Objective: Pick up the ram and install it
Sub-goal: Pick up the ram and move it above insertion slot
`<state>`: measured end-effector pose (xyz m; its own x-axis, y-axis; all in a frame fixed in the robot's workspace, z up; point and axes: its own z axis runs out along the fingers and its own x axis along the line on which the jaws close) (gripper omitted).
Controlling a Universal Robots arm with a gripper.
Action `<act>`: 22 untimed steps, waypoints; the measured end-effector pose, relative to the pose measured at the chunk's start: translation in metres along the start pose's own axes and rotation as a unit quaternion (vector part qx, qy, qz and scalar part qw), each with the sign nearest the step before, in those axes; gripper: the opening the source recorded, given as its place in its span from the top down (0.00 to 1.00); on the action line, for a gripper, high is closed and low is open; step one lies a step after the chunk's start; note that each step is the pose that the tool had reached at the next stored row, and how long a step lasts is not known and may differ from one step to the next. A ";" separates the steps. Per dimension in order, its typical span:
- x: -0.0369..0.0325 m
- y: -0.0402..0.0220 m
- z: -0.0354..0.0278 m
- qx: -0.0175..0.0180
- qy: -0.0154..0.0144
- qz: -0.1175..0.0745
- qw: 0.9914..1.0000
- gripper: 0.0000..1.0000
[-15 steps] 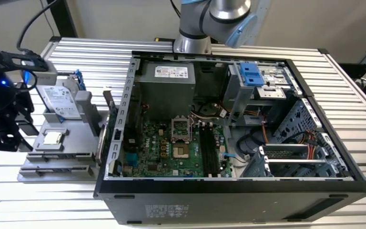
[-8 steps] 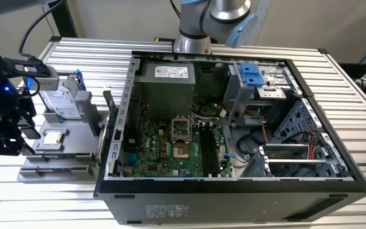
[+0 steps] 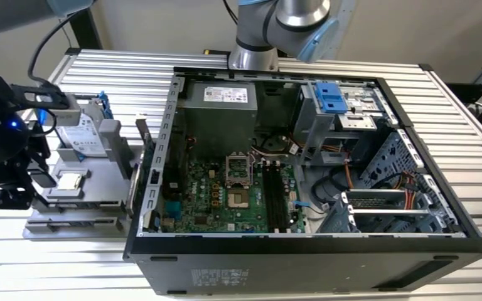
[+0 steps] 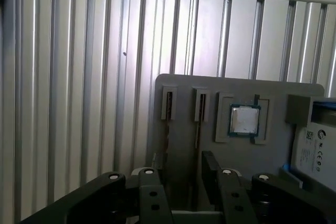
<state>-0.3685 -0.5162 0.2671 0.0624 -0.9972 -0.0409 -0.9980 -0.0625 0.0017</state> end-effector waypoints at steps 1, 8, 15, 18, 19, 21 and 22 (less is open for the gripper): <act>0.0003 -0.0001 0.0010 0.000 0.000 0.000 1.000 0.00; 0.0014 -0.0004 0.0072 0.000 0.000 0.000 1.000 0.00; 0.0030 -0.0017 0.0142 0.000 0.000 0.000 1.000 0.00; 0.0039 -0.0019 0.0178 0.000 0.000 0.000 1.000 0.00; 0.0042 -0.0019 0.0192 0.000 0.000 0.000 1.000 0.00; 0.0047 -0.0019 0.0222 0.000 0.000 0.000 1.000 0.00; 0.0048 -0.0018 0.0238 0.000 0.000 0.000 1.000 0.00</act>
<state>-0.3664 -0.5199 0.2431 0.0622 -0.9972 -0.0408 -0.9981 -0.0624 0.0018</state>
